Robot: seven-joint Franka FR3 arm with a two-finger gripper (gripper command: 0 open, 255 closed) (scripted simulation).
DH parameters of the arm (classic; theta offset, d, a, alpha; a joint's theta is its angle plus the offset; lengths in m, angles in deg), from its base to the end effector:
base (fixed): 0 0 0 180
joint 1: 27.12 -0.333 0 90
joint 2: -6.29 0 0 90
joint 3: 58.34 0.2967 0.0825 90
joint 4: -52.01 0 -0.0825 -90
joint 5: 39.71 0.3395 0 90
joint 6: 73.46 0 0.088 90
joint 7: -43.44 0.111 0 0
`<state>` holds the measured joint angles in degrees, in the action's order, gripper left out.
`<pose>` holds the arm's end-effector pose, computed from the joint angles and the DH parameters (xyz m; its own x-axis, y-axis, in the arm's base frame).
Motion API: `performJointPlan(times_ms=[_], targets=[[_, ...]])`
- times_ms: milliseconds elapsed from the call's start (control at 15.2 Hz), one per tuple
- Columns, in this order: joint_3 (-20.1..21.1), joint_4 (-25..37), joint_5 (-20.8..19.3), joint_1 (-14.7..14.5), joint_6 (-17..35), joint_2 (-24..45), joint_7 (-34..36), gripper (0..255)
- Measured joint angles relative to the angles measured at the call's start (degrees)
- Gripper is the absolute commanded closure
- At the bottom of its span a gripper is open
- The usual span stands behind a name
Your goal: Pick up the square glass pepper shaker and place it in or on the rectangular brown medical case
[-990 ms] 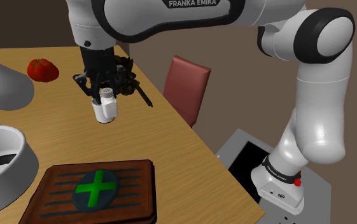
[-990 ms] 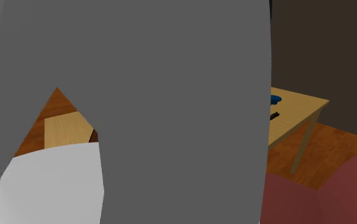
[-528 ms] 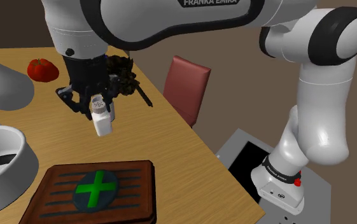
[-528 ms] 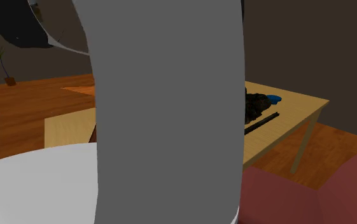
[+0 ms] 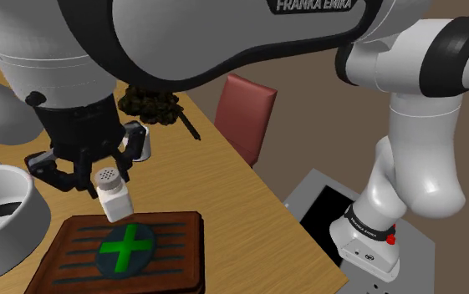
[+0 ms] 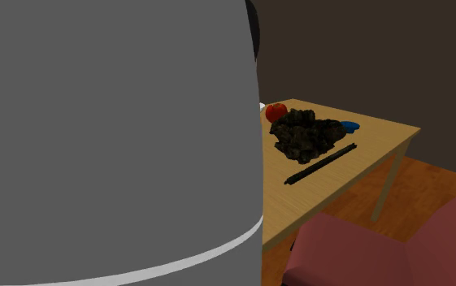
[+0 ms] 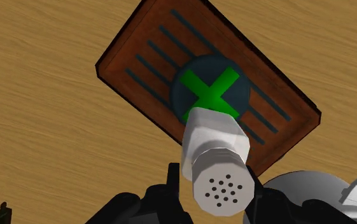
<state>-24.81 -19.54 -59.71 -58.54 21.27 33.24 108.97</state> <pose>0.3665 0.5137 0.5101 0.9955 -0.0328 0.0888 -0.0359 -0.9988 0.0340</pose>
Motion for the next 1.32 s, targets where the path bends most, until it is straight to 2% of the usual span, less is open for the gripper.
performJointPlan(times_ms=[198,1056,1320], targets=[[0.07,-0.55,-0.37,-0.81,0.91,0.61,1.19,255],[-0.30,-10.55,-1.00,0.66,10.65,0.79,3.03,255],[-0.38,-11.26,-1.15,0.72,11.52,0.98,3.21,255]])
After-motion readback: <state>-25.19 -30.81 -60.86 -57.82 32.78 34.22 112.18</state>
